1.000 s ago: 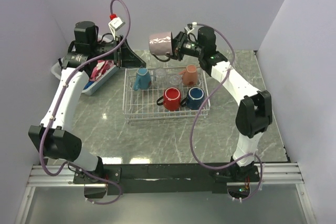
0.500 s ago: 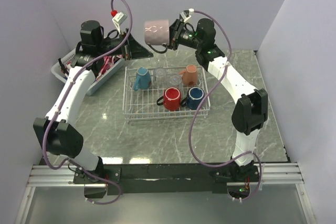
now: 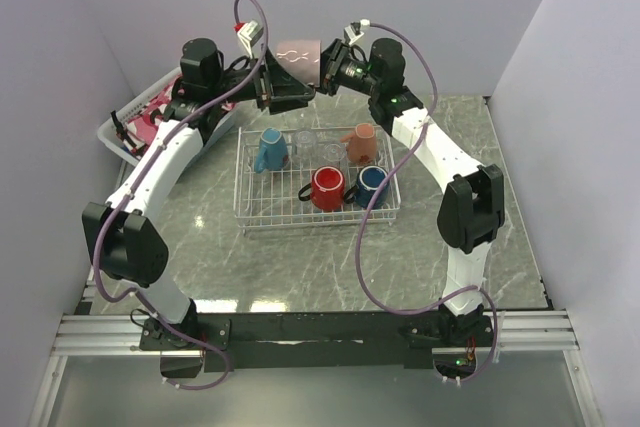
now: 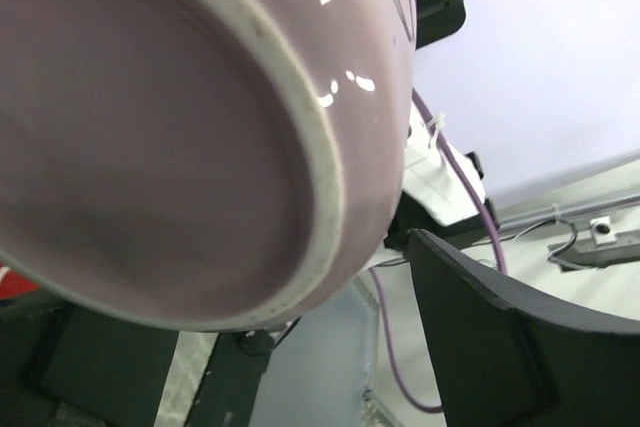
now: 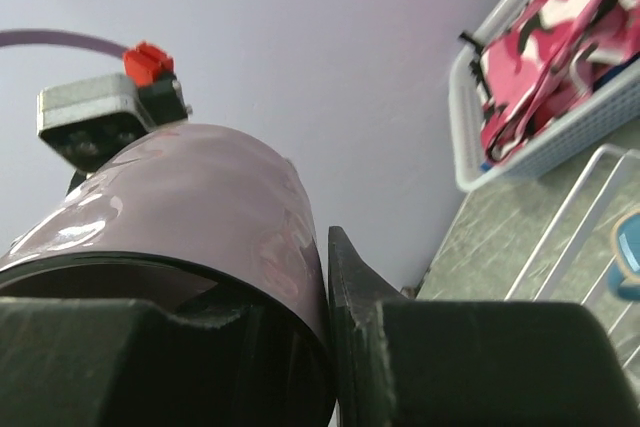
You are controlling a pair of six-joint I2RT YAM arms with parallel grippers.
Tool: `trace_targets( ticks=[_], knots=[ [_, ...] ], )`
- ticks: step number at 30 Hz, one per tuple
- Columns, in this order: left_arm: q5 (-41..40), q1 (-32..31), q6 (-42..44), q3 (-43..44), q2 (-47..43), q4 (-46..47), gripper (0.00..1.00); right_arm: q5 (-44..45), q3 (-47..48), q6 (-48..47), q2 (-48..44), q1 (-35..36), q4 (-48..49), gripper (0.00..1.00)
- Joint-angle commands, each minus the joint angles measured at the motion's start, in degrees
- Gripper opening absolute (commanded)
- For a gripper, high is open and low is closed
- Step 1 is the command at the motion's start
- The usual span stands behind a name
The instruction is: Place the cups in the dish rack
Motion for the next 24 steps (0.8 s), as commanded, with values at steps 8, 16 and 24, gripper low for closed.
trace_targets(
  ticks=[8, 16, 24],
  knots=[
    [-2.5, -2.6, -8.9, 5.2, 0.1, 15.0, 0.74, 11.4, 1.4, -7.6, -2.2, 3.3, -0.6, 0.00],
    [-3.1, -1.3, -9.0, 6.4, 0.4, 15.2, 0.57, 12.7, -3.4, -9.0, -4.2, 5.3, -0.9, 0.00],
    [-5.1, 2.7, -9.8, 10.3, 2.7, 15.2, 0.06, 12.0, -8.6, -9.3, -6.6, 6.2, -0.4, 0.00]
  ],
)
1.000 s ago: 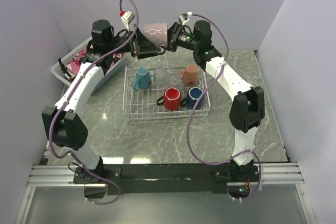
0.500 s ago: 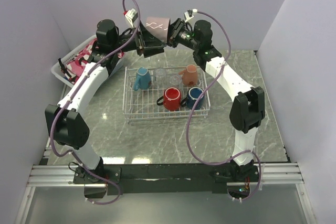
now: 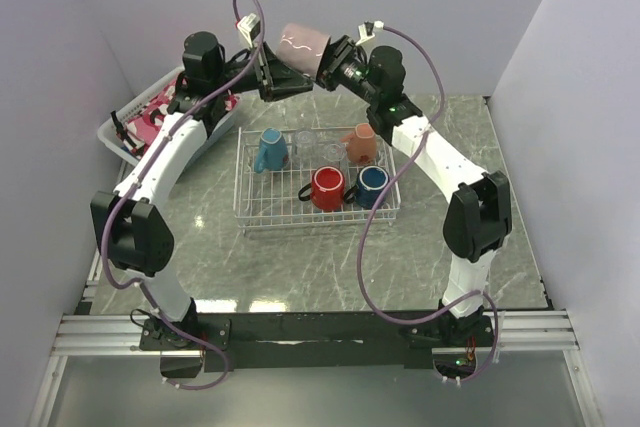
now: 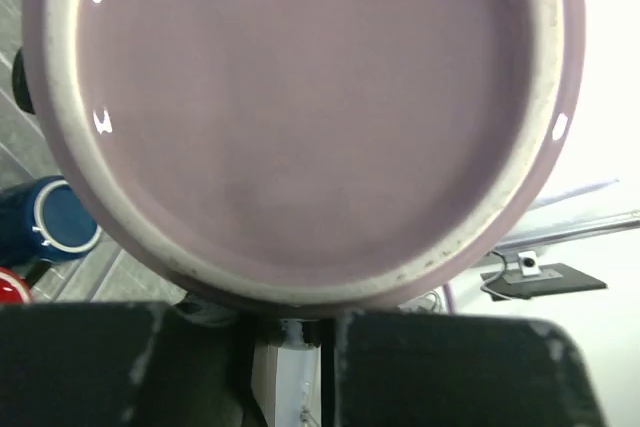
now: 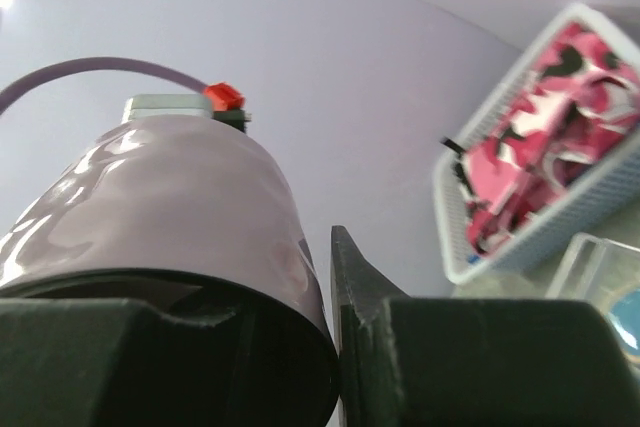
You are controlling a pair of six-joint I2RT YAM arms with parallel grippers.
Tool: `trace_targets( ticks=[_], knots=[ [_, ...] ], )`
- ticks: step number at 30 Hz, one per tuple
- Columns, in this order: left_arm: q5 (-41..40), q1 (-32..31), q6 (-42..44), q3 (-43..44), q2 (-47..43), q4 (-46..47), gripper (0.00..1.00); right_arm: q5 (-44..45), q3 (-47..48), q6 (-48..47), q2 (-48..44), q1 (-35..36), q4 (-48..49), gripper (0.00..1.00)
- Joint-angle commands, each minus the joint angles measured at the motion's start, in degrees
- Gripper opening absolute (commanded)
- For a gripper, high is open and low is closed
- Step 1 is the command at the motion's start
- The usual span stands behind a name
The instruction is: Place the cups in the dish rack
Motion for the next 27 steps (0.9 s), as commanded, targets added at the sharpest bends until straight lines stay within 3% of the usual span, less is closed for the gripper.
trace_targets(
  ticks=[1, 8, 11, 13, 15, 20, 23, 25, 26, 27],
  knots=[
    [-3.5, 2.7, 1.3, 7.7, -1.2, 10.6, 0.01, -6.0, -3.1, -6.2, -2.3, 4.0, -4.7, 0.00],
    [-2.1, 6.5, -0.4, 8.4, -1.3, 13.6, 0.01, -7.0, -7.6, -7.5, -5.1, 4.7, -7.6, 0.00],
    [0.2, 8.4, 2.2, 9.1, -1.7, 11.2, 0.01, -6.6, -7.7, -9.4, -6.2, 4.1, -12.1, 0.32],
    [1.8, 10.2, 5.7, 8.8, -2.3, 9.0, 0.01, -6.5, -8.1, -10.2, -7.1, 3.2, -14.6, 0.36],
    [3.9, 12.0, 8.7, 6.9, -3.8, 5.9, 0.01, -6.9, -9.1, -11.3, -8.8, 2.2, -16.6, 0.47],
    [6.6, 19.1, 14.0, 3.9, -7.8, 0.9, 0.01, -7.6, -15.3, -13.7, -14.8, -0.6, -19.9, 0.50],
    [7.9, 20.3, 22.8, 5.9, -8.1, -10.0, 0.01, -7.8, -18.2, -16.3, -19.3, -1.7, -23.4, 0.48],
    [8.1, 19.5, 37.0, 10.7, -7.2, -29.3, 0.01, -6.5, -18.5, -17.9, -22.9, -2.0, -27.5, 0.45],
    [7.1, 18.9, 52.0, 13.4, -5.4, -37.4, 0.01, -6.0, -18.5, -19.3, -24.2, -2.9, -28.6, 0.44],
    [3.7, 18.3, 59.4, 18.5, -4.2, -46.8, 0.01, -5.4, -18.5, -20.0, -25.5, -3.3, -30.8, 0.44]
  ],
)
